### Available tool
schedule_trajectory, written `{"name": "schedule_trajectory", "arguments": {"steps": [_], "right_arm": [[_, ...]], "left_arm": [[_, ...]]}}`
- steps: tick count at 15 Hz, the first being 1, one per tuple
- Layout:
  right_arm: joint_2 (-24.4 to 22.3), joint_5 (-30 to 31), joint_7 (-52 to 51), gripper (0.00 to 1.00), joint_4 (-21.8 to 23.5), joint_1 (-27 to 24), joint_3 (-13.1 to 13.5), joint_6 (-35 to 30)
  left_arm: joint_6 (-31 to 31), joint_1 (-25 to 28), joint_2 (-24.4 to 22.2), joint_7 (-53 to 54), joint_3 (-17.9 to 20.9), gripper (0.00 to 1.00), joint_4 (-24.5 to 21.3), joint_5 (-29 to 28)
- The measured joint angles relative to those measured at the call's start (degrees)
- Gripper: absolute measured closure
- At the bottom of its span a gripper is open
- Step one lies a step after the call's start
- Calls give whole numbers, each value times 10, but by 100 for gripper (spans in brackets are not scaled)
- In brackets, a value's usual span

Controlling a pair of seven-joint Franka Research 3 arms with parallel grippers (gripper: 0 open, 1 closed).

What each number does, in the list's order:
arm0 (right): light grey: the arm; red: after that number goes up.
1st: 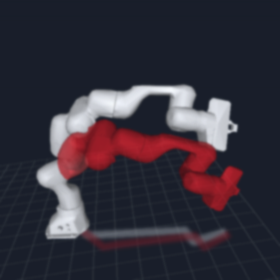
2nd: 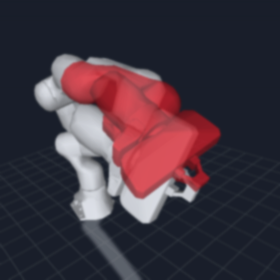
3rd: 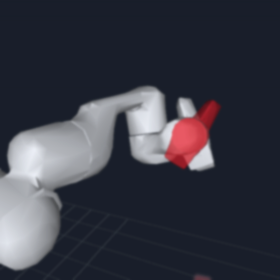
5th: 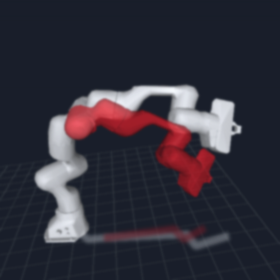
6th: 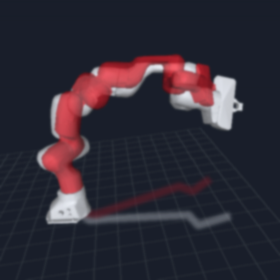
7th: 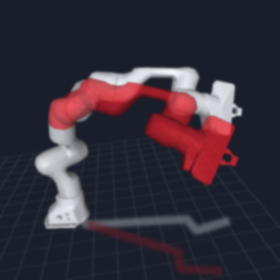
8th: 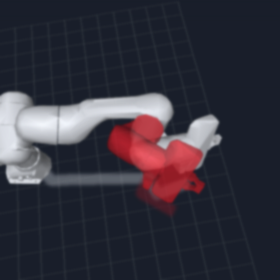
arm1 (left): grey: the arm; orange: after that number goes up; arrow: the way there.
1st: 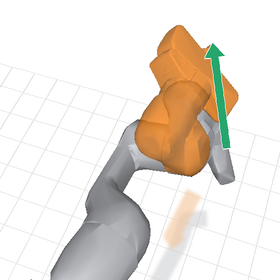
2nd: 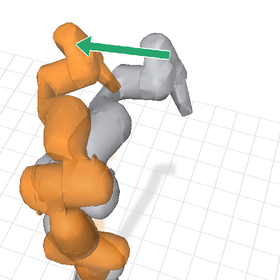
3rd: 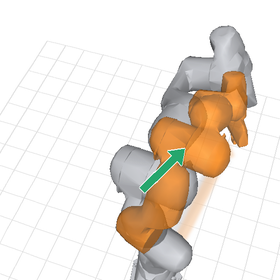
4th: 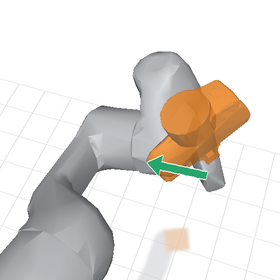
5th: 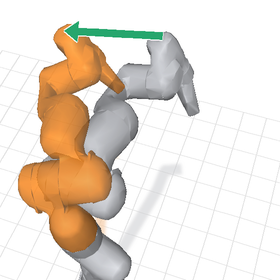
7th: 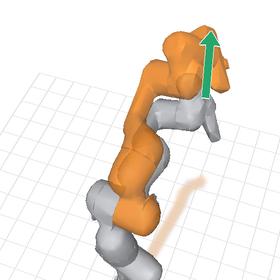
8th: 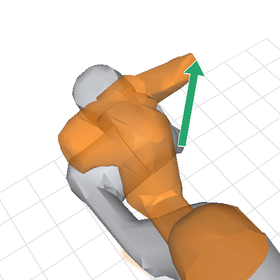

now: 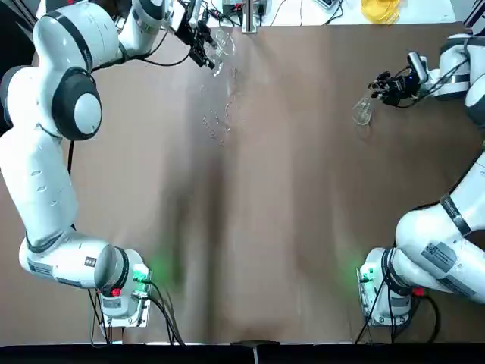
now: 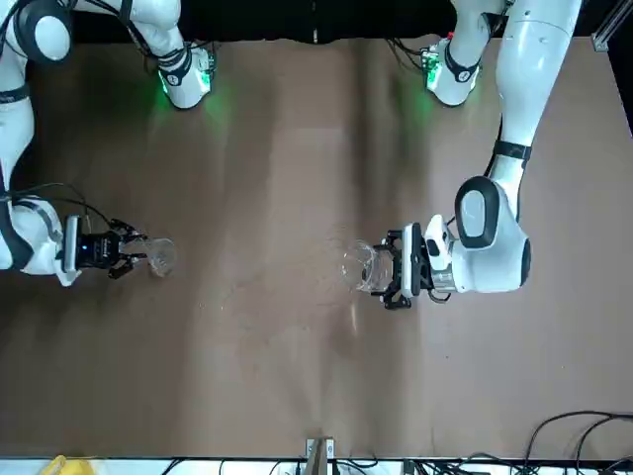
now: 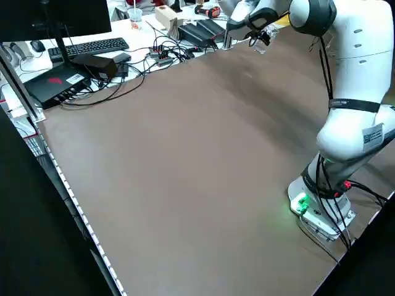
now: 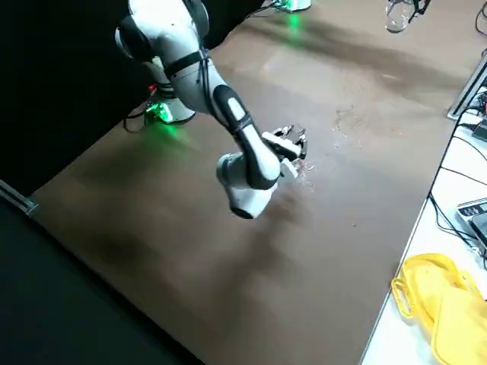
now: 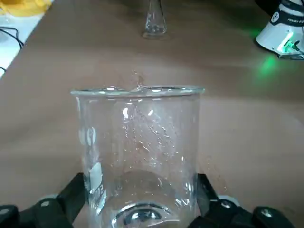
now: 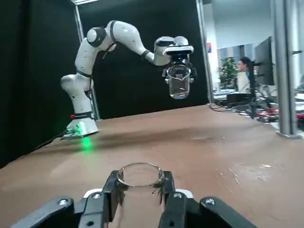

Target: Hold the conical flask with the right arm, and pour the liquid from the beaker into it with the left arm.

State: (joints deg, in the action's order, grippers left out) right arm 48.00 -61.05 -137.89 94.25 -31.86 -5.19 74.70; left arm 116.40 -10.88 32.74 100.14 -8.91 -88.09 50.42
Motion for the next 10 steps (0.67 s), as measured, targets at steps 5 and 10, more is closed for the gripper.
{"name": "schedule_trajectory", "arguments": {"steps": [5, 10], "right_arm": [[-16, -33, 3, 60, 23, 69, -4, 23], [-65, -120, 3, 60, 92, 129, -7, 96]], "left_arm": [[12, -37, -4, -60, 0, 4, 8, -28], [13, -47, -6, -88, -1, 4, 11, -32]]}}
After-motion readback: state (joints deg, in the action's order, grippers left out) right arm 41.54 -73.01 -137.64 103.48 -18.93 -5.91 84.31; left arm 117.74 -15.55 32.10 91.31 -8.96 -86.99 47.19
